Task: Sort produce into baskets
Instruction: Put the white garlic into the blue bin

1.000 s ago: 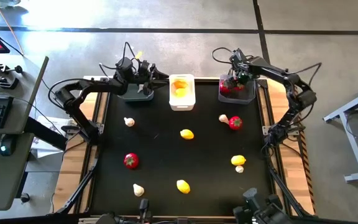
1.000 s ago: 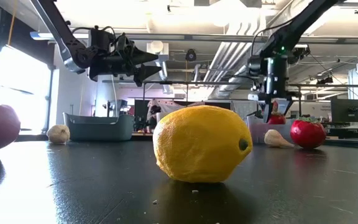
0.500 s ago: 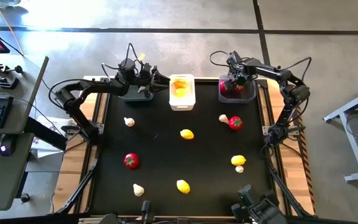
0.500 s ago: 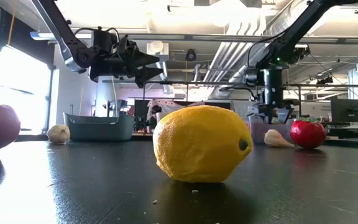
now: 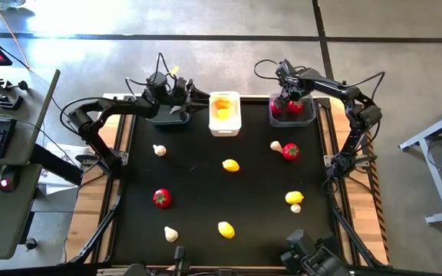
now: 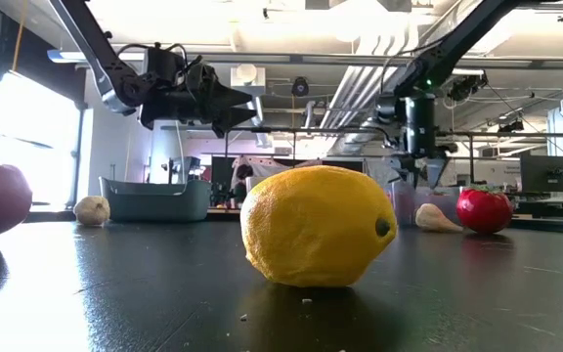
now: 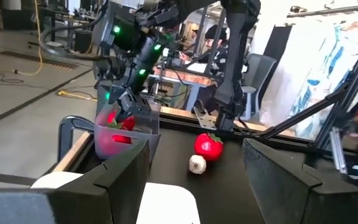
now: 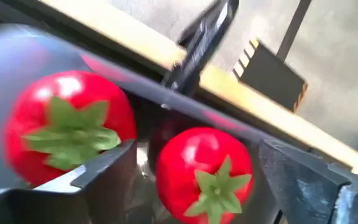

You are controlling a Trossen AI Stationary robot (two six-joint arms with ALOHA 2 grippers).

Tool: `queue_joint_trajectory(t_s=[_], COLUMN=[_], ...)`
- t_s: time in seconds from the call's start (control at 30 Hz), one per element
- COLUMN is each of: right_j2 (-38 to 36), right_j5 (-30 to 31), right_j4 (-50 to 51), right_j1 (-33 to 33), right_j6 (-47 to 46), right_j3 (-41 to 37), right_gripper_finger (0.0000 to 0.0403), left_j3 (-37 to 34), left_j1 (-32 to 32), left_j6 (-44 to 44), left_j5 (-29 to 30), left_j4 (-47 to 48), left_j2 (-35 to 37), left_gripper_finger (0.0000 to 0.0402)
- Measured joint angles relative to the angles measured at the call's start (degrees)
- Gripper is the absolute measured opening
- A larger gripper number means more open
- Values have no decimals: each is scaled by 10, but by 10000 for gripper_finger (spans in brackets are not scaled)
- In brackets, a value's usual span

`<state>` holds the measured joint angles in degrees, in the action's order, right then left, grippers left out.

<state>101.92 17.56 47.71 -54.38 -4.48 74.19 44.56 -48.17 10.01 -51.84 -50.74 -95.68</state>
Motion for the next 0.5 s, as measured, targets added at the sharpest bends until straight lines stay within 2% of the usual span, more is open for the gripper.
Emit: queue_joint_trajectory(t_s=[0.17,0.37,0.47,0.5], right_j2=[-15,-45,-49,-49], right_j5=[2,-2,-43,-63], right_j4=[-9,-117,-203,-232], right_j1=[41,105,131,137], right_j6=[5,33,56,60], right_j3=[11,-22,-43,-50], right_gripper_finger=[255,103,24,13], left_j3=[0,0,0,0], left_j1=[2,2,2,2], left_j6=[-18,-29,-52,-61], left_j5=[1,2,11,14], left_j4=[10,15,16,15], left_j2=[0,0,0,0], left_gripper_finger=[227,177,148,138])
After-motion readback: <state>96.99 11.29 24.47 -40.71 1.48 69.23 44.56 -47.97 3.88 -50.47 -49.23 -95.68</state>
